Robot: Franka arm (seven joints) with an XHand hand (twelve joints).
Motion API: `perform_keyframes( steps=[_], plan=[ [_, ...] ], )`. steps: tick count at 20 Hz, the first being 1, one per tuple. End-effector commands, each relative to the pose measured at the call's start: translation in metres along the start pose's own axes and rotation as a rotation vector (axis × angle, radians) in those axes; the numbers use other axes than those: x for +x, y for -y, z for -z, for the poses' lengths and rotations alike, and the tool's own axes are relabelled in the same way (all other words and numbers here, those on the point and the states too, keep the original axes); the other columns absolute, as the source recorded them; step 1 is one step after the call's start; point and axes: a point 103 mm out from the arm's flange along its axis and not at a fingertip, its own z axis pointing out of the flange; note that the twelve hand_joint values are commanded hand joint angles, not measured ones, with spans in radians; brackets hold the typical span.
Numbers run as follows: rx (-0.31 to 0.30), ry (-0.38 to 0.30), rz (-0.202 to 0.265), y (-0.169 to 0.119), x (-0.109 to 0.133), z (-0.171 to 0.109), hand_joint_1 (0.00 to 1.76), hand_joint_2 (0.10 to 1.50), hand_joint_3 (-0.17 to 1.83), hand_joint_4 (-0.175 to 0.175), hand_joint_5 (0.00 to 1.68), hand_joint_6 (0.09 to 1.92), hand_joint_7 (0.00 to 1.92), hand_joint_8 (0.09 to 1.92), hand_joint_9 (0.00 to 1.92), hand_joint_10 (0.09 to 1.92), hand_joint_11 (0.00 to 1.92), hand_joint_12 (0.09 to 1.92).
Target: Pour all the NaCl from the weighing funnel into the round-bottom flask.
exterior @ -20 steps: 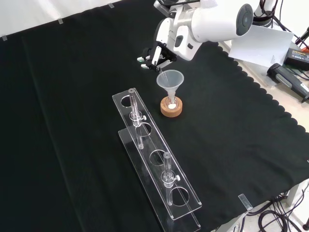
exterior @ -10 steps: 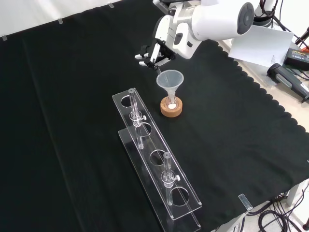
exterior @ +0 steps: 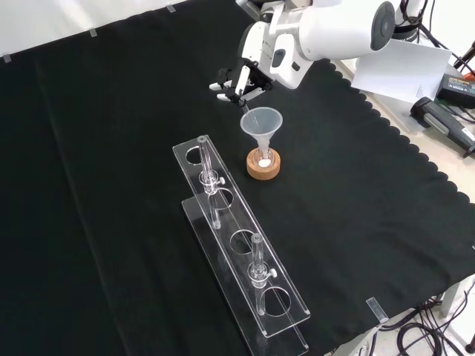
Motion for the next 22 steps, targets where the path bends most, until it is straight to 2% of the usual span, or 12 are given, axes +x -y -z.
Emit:
perform_keyframes(
  steps=[1,4,9,13,22],
  plan=[
    [0.004,0.0,-0.008,-0.003,-0.001,0.005,1.13,0.67,0.54,0.175,1.41,0.36,1.68,0.09,1.24,0.11,0.0,1.57],
    [0.013,-0.008,-0.027,0.003,-0.005,-0.003,1.13,0.67,0.54,0.175,1.41,0.37,1.68,0.09,1.24,0.11,0.0,1.57],
    [0.042,-0.016,-0.029,-0.001,-0.001,-0.001,1.13,0.67,0.55,0.175,1.4,0.37,1.68,0.09,1.24,0.11,0.0,1.57],
    [0.038,-0.036,-0.028,-0.002,0.005,0.002,1.13,0.67,0.55,0.175,1.4,0.37,1.68,0.09,1.24,0.11,0.0,1.57],
    [0.048,-0.055,-0.065,0.007,-0.007,-0.009,1.13,0.67,0.55,0.175,1.4,0.38,1.68,0.09,1.24,0.11,0.0,1.57]
  ],
)
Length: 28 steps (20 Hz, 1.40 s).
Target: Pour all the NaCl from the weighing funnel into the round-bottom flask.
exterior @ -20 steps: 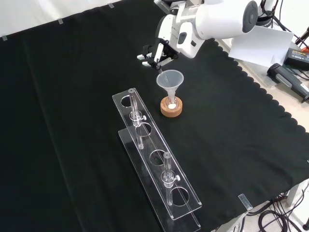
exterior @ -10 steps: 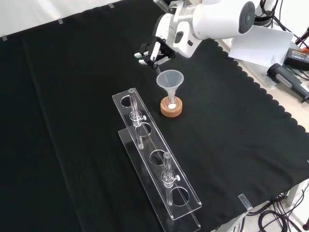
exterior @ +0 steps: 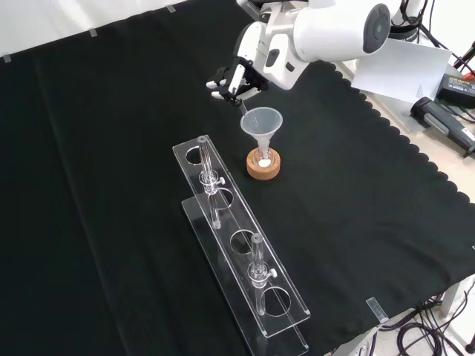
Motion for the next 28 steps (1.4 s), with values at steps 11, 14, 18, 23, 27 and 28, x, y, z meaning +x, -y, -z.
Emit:
perform_keyframes(
  steps=[11,14,18,23,27,28],
  plan=[
    [-0.04,-0.212,-0.171,0.026,-0.028,-0.001,1.13,0.67,0.56,0.175,1.4,0.38,1.68,0.09,1.24,0.11,0.0,1.57],
    [-0.046,-0.28,-0.216,0.033,-0.032,-0.002,1.13,0.67,0.56,0.175,1.4,0.39,1.68,0.09,1.25,0.11,0.0,1.57],
    [-0.042,-0.389,-0.279,0.044,-0.034,-0.009,1.13,0.67,0.56,0.175,1.4,0.39,1.68,0.09,1.25,0.11,0.0,1.57],
    [-0.072,-0.547,-0.387,0.055,-0.038,-0.014,1.13,0.67,0.56,0.175,1.4,0.39,1.68,0.09,1.25,0.11,0.0,1.57],
    [-0.084,-0.627,-0.474,0.06,-0.037,-0.02,1.13,0.67,0.56,0.175,1.39,0.39,1.69,0.09,1.25,0.11,0.0,1.57],
    [-0.081,-0.646,-0.497,0.06,-0.036,-0.021,1.13,0.67,0.56,0.175,1.39,0.39,1.69,0.09,1.25,0.11,0.0,1.57]
  ],
)
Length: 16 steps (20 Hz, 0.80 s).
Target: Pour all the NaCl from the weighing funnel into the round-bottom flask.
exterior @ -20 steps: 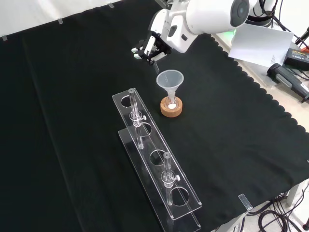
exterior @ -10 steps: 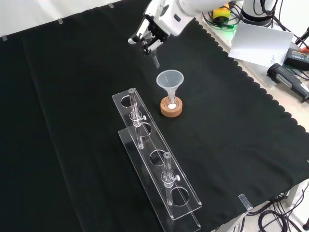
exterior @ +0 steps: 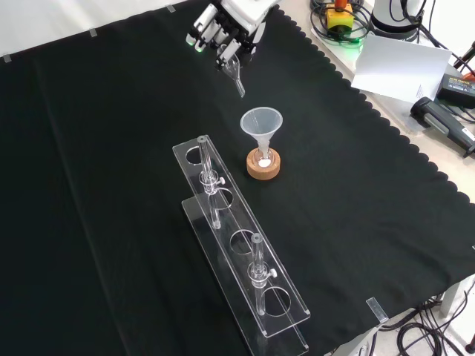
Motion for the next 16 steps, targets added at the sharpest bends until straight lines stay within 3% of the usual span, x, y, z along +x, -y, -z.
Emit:
perform_keyframes(
  steps=[1,5,8,10,11,16],
  plan=[
    [-0.047,-0.179,-0.16,0.007,-0.014,-0.005,1.13,0.66,0.56,0.175,1.39,0.39,1.69,0.09,1.25,0.11,0.0,1.57],
    [-0.043,-0.247,-0.227,-0.001,-0.009,-0.006,1.13,0.66,0.57,0.175,1.39,0.4,1.69,0.09,1.25,0.11,0.0,1.57],
    [-0.041,-0.28,-0.25,-0.011,0.001,-0.003,1.13,0.66,0.57,0.175,1.39,0.4,1.69,0.09,1.25,0.11,0.01,1.57],
    [-0.036,-0.289,-0.253,-0.017,0.009,-0.001,1.13,0.66,0.57,0.175,1.39,0.4,1.69,0.09,1.25,0.11,0.01,1.57],
    [-0.009,-0.265,-0.276,-0.023,0.016,0.004,1.13,0.66,0.57,0.175,1.39,0.4,1.69,0.09,1.25,0.1,0.01,1.57],
    [-0.007,-0.286,-0.265,-0.034,0.027,0.011,1.13,0.66,0.57,0.175,1.39,0.4,1.69,0.09,1.26,0.1,0.01,1.58]
  ],
)
